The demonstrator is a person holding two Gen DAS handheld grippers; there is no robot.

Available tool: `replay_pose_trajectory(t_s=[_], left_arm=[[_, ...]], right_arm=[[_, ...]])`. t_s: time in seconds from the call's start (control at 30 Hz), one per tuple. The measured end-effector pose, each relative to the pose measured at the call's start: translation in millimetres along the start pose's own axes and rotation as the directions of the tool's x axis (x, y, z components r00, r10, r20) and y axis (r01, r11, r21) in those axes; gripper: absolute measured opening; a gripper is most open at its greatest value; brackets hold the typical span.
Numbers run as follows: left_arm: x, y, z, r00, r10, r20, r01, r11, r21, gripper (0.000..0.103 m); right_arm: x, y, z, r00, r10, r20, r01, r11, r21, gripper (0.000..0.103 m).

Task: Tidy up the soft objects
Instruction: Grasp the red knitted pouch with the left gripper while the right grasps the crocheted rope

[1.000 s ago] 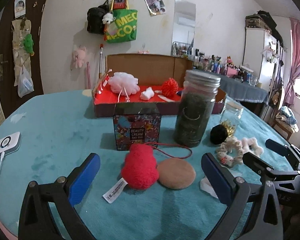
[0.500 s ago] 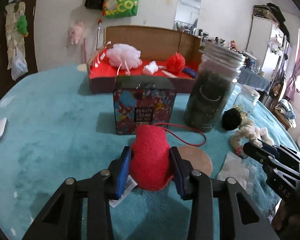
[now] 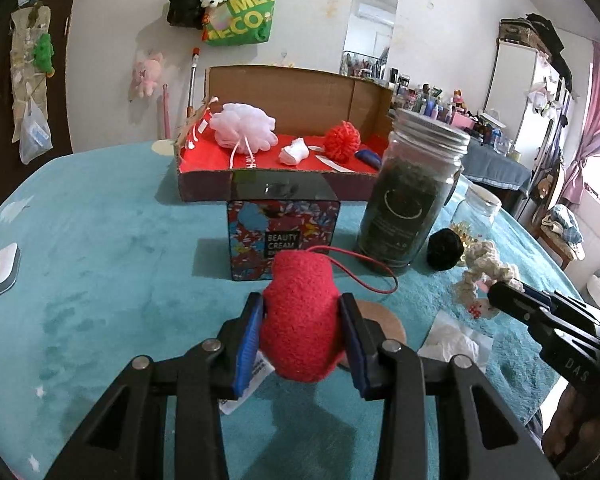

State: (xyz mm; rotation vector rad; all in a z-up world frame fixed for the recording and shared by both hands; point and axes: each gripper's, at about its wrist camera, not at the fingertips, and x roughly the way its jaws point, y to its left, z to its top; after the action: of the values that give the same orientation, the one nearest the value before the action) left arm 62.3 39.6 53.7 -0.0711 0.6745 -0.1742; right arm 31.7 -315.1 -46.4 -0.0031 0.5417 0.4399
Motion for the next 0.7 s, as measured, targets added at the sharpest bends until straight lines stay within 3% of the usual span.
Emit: replay_pose_trajectory(t_s=[0.47, 0.7], left_arm=[[-18, 45, 3, 0.998, 0.049, -0.029, -0.05, 0.998, -0.048, 0.04], [-20, 74, 11, 0.996, 0.075, -0.053, -0.078, 0.995, -0.063, 0.04]], right_arm=[[-22, -20, 5, 1.0, -0.018, 0.025, 0.017, 0.999, 0.038, 0.016], [-29, -49, 13, 1.0, -0.006, 0.016, 0.005, 0.996, 0.091, 0.016]])
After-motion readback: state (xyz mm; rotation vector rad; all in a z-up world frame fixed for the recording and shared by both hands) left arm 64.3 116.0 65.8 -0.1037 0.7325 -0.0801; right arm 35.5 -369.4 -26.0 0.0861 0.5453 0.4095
